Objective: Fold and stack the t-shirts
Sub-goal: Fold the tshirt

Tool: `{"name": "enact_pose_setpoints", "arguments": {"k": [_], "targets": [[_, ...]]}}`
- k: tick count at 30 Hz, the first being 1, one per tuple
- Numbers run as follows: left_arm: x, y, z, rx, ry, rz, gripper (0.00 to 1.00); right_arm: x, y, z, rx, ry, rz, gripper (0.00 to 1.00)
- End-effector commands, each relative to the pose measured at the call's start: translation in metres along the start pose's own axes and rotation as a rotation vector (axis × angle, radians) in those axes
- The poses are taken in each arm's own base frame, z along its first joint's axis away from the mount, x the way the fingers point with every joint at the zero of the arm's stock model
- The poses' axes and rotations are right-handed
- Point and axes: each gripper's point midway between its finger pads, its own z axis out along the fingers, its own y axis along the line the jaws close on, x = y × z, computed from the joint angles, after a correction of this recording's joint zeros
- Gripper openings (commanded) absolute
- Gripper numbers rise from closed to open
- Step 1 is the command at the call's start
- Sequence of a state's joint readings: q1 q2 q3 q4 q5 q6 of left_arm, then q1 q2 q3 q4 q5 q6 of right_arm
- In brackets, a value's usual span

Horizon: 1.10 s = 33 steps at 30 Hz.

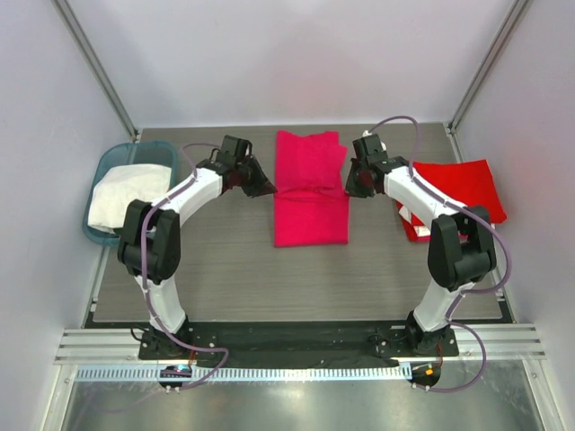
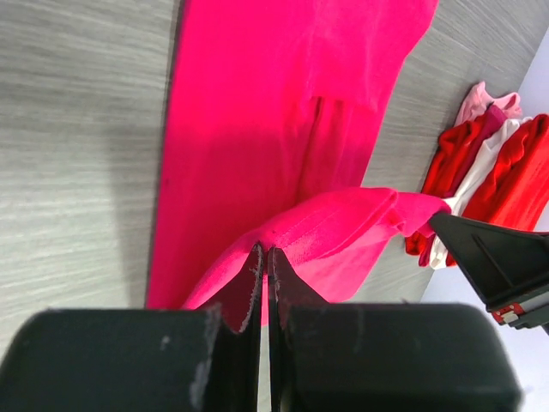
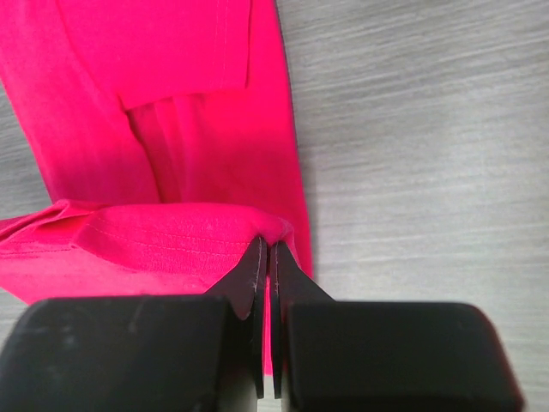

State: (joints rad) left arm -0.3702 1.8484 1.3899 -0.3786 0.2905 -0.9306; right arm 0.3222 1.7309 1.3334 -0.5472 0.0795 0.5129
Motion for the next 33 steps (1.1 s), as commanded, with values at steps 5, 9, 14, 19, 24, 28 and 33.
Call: {"name": "enact_pose_setpoints", "arguments": {"k": [5, 9, 14, 19, 24, 28, 33], "targets": [[-0.02, -0.009, 0.01, 0.033, -0.013, 0.017, 0.0, -0.029, 0.012, 0.017, -0.054, -0.038, -0.019, 0.01], [-0.021, -0.005, 0.022, 0.028, 0.005, 0.009, 0.0, -0.033, 0.012, 0.025, -0.053, -0.037, -0.013, 0.01], [-0.026, -0.004, 0.033, 0.029, 0.014, -0.006, 0.0, -0.038, 0.013, 0.033, -0.058, -0.037, -0.007, 0.01], [-0.035, -0.006, 0.047, 0.027, 0.005, -0.028, 0.08, -0.05, 0.016, 0.05, -0.053, -0.047, 0.004, 0.02], [-0.049, -0.012, 0.042, 0.034, -0.056, 0.022, 0.74, -0.067, 0.005, 0.042, 0.012, -0.136, 0.054, 0.81], [-0.036, -0.005, 0.027, 0.034, -0.04, 0.044, 0.75, -0.054, 0.006, 0.02, -0.054, -0.156, 0.048, 0.78], [0.002, 0.007, 0.003, 0.049, 0.012, 0.047, 0.69, 0.001, 0.005, 0.001, -0.178, -0.072, 0.05, 0.61]]}}
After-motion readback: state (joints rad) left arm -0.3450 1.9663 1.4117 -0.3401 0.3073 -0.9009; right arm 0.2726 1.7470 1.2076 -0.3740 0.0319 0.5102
